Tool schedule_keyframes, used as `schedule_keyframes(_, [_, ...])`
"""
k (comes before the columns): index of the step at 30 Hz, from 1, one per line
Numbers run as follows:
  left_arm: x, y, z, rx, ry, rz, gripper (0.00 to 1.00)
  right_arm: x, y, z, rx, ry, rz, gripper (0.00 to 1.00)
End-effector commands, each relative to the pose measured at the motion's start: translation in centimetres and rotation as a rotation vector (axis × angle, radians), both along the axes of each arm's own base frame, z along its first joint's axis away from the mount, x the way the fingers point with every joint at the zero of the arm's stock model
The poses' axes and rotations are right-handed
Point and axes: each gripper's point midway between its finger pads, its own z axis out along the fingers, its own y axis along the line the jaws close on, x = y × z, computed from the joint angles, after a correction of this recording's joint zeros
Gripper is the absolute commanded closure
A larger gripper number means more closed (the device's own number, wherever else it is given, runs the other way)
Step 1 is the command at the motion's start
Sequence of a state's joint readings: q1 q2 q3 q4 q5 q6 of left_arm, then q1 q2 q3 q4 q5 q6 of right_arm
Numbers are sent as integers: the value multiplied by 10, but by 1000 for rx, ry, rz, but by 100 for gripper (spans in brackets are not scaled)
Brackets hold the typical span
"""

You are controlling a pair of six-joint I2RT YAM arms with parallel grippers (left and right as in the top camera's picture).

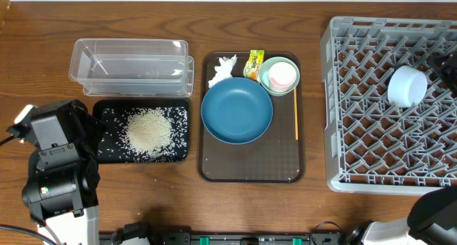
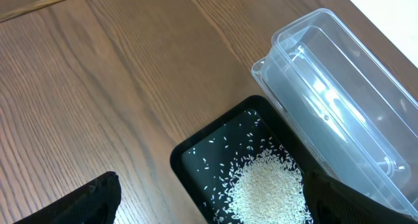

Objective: Sort waste into correct bins and load items into the dishwasher rack
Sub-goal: 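Lower the light-blue bowl into the rack and open the right gripper, then move the right gripper to the blue bowl and grasp its rim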

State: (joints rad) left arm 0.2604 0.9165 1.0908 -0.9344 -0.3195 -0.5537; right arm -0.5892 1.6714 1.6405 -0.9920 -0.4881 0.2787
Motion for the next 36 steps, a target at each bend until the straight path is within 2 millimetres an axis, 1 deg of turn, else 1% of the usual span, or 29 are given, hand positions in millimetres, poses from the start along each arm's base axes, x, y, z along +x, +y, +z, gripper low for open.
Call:
schedule_keyframes(1, [0, 2, 8, 3, -24, 13, 9, -7, -37, -28, -112, 155, -229, 82])
schedule_keyframes(3, [0, 2, 8, 3, -24, 13, 9, -3, -44, -43, -113, 184, -245, 98])
schedule_keyframes(4, [0, 2, 8, 3, -24, 12, 9, 0, -46, -50, -108, 195, -244, 99])
schedule_keyframes(11, [0, 2, 8, 3, -24, 13, 9, 12, -49, -107, -54, 294, -223, 99])
schedule_keyframes(14, [0, 2, 8, 3, -24, 13, 9, 17, -45, -124, -42, 323, -207, 99])
schedule_keyframes(17, [0, 2, 8, 3, -24, 13, 9, 23, -36, -133, -29, 329, -173, 99])
schedule_keyframes(20, [0, 2, 8, 3, -24, 13, 9, 32, -24, -135, -34, 319, -132, 99])
schedule_keyframes(23, [0, 2, 8, 3, -24, 13, 9, 40, -13, -132, -27, 295, -101, 99])
schedule_keyframes(29, [0, 2, 8, 3, -24, 13, 9, 50, 13, -129, 14, 273, -37, 99])
schedule_keyframes(34, [0, 2, 8, 3, -24, 13, 9, 62, 28, -122, 49, 211, 28, 98])
schedule_keyframes(36, [0, 2, 8, 3, -24, 13, 9, 64, 32, -119, 70, 197, 40, 99])
